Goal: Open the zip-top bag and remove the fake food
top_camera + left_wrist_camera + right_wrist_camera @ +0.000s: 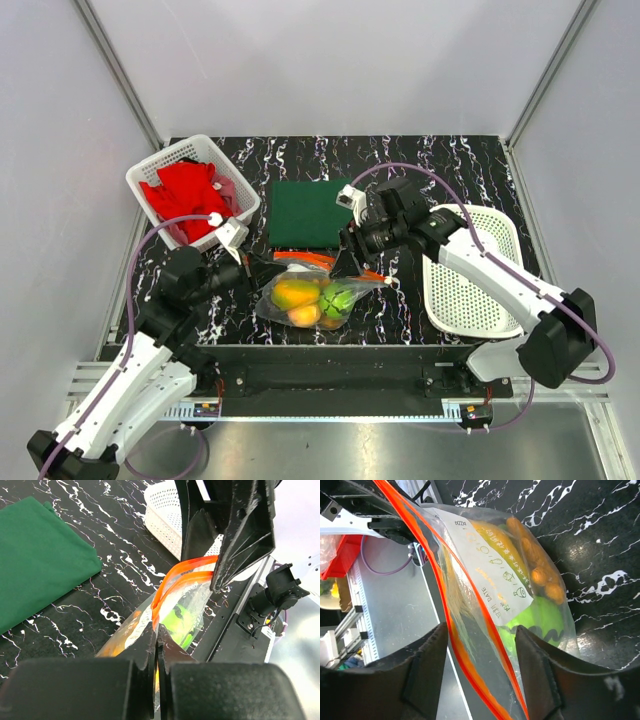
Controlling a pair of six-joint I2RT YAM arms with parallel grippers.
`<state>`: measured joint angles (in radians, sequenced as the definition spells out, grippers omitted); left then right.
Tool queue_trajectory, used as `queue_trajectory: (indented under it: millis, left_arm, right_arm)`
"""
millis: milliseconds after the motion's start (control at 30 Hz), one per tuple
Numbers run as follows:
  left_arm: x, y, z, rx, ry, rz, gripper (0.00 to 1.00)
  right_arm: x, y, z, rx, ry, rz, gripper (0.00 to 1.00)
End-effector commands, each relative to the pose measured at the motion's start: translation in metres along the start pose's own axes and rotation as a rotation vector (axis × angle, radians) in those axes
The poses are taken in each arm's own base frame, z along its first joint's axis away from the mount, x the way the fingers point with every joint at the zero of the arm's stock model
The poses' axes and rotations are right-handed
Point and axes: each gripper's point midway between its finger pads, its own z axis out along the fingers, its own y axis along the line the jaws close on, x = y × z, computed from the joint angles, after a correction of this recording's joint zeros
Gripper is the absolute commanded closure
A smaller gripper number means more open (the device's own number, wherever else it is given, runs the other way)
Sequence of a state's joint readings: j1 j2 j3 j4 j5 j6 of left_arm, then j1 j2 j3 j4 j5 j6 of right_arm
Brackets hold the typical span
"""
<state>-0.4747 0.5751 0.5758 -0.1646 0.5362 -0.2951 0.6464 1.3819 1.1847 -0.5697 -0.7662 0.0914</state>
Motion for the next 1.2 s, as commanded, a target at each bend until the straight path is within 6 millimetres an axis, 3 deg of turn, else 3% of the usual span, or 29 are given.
queue_trajectory:
  millis: [0, 133, 233, 433, 633, 900, 1167]
  left_arm:
    - [-0.023, -0.015, -0.006, 0.053, -0.059, 0.060, 1.00]
    - [-0.020, -0.015, -0.007, 0.051, -0.053, 0.056, 1.00]
    - [-0.022, -0.016, -0.008, 0.054, -0.058, 0.059, 1.00]
    - [-0.020, -0.017, -0.008, 0.059, -0.044, 0.067, 1.00]
    - [-0.017, -0.017, -0.007, 0.069, -0.030, 0.065, 1.00]
    - [-0.014, -0.018, -0.008, 0.080, -0.019, 0.070, 1.00]
    - [-0.015, -0.019, -0.008, 0.085, -0.017, 0.073, 1.00]
  right_arm:
    - [-0.019, 0.008, -0.018, 0.047, -0.090, -0.055, 0.34]
    - [-0.029, 0.008, -0.028, 0.052, -0.123, -0.057, 0.33]
    - [-0.026, 0.003, -0.025, 0.052, -0.105, -0.041, 0.35]
    - [-0.027, -0.008, -0.021, 0.040, -0.086, 0.007, 0.48]
    - [-0.033, -0.005, -0.028, 0.026, -0.104, -0.014, 0.43]
    - [-0.044, -0.017, -0.039, 0.070, -0.134, -0.014, 0.35]
    - [-0.030, -0.022, -0.028, 0.018, -0.063, -0.004, 0.37]
